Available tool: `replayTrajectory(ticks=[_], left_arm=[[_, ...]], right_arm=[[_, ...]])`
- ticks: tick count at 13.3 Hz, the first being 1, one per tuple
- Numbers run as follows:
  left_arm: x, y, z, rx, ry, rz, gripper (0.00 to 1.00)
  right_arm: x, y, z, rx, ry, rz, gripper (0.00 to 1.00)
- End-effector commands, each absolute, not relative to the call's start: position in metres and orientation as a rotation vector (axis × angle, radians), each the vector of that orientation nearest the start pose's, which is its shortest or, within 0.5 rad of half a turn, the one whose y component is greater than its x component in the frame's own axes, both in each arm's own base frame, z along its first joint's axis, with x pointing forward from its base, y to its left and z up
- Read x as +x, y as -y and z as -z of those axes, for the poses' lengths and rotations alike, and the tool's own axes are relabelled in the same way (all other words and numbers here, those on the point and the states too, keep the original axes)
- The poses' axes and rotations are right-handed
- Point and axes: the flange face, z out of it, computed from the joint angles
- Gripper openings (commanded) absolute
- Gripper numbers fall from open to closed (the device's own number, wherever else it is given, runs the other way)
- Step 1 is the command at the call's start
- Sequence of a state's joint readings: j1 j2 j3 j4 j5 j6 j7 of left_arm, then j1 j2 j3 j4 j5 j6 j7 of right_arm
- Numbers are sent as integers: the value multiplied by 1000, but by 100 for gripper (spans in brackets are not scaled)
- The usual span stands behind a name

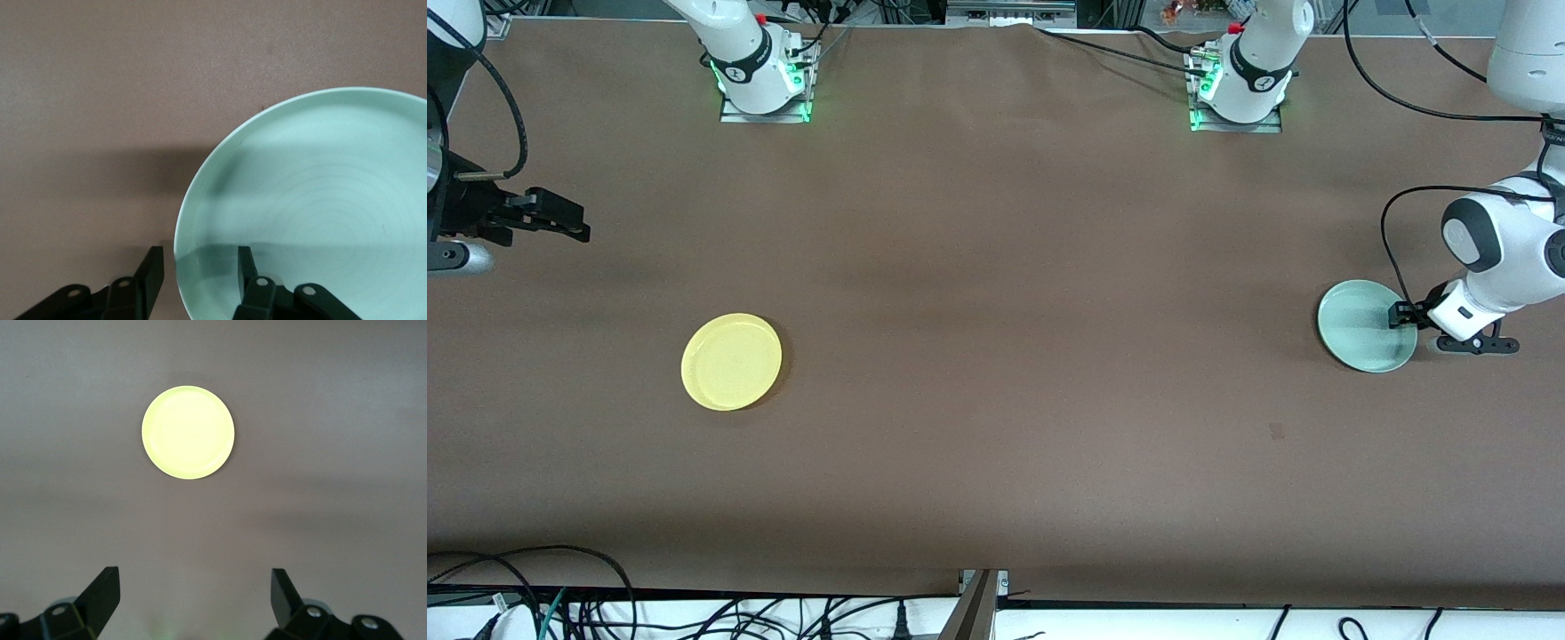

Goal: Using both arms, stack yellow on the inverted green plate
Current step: 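Close the left gripper on the green plate's rim, then lift the green plate with the left gripper while the right gripper grasps the yellow plate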

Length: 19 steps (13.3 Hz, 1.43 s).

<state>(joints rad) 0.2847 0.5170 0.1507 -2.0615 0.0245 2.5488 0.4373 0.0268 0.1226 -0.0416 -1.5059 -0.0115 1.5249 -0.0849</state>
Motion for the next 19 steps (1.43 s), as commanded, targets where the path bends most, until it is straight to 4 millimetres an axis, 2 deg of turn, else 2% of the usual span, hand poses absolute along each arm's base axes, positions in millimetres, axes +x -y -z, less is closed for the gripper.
replayTrajectory(ticks=[1,2,3,8,12,15,18,19], left_arm=[[539,-252,-181,-3082,-113,-65,16],[538,-252,-181,-3082,-115,-67,3],[539,-251,-181,-3082,-117,-67,0],[545,-243,-191,-3080,-152,-53,0],[568,-205,-221,-3097,-199,-43,0],[598,-177,-253,-3096,-252,-86,0],[631,-122,-303,-3033,-304,-173,0],[638,-100,-318,-2998,-285,-178,0]], right_arm=[[587,9,-585,-3158,109,-155,100],[587,9,-585,-3156,114,-154,100],[587,9,-584,-3157,114,-159,100],[587,8,-584,-3155,112,-156,100],[587,8,-582,-3150,104,-165,100],[594,13,-559,-3152,93,-241,100],[597,14,-552,-3151,110,-261,100],[601,19,-540,-3142,102,-294,100]])
